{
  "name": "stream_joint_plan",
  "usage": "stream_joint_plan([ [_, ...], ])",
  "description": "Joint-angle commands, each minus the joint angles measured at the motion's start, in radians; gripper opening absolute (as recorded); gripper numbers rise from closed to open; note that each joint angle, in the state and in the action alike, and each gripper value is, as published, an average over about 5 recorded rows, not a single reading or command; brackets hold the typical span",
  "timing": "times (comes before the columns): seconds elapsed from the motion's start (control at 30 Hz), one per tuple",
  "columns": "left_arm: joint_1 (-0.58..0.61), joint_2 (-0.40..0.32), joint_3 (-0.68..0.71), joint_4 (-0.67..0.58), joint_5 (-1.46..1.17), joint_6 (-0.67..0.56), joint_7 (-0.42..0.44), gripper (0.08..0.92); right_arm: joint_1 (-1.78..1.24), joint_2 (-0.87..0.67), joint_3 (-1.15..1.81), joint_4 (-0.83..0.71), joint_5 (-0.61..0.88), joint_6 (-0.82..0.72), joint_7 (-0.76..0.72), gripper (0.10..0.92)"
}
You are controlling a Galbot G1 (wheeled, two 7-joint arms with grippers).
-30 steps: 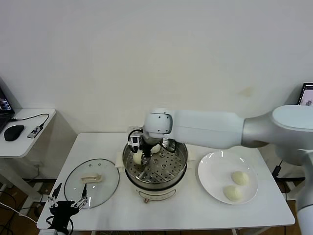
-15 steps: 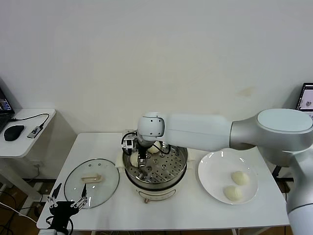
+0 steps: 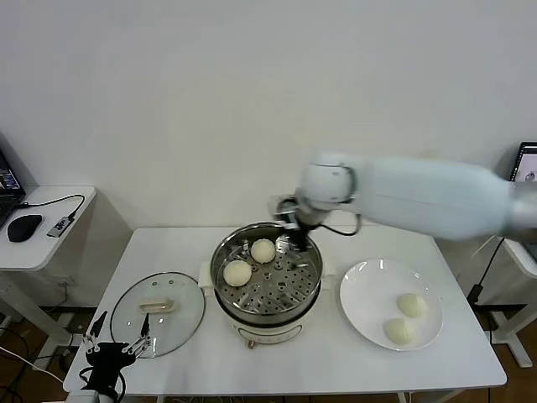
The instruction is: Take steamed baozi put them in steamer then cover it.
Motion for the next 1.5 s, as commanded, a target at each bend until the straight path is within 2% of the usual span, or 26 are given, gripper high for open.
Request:
stream_joint_plan([
  [0.03, 0.002, 0.001, 0.014, 0.002, 0.008, 0.0, 0.001, 0.823, -0.007, -0.38, -0.011, 0.136, -0.213, 0.155, -0.125, 0.823],
  [0.23, 0.002, -0.007, 0.022, 0.005, 0.02, -0.001, 0.0, 0.823, -0.214, -0.501, 0.08, 0.131, -0.356, 0.21, -0.112, 0.823],
  [0.53, 0.019, -0.027, 0.027, 0.015, 0.042, -0.001, -0.001, 0.823, -0.588, -0.536, 0.329, 0.068, -0.495, 0.264, -0.073, 0.823],
  [0.73, 0.032, -0.034, 0.022, 0.004, 0.05, 0.0, -0.001, 0.823, -0.74, -0.499, 0.426, 0.045, -0.504, 0.243, -0.071, 0.823],
  [1.5, 0.049, -0.04, -0.012, 0.001, 0.044, -0.003, -0.003, 0.823, -0.864, -0.38, 0.528, -0.118, -0.522, 0.224, -0.047, 0.817],
])
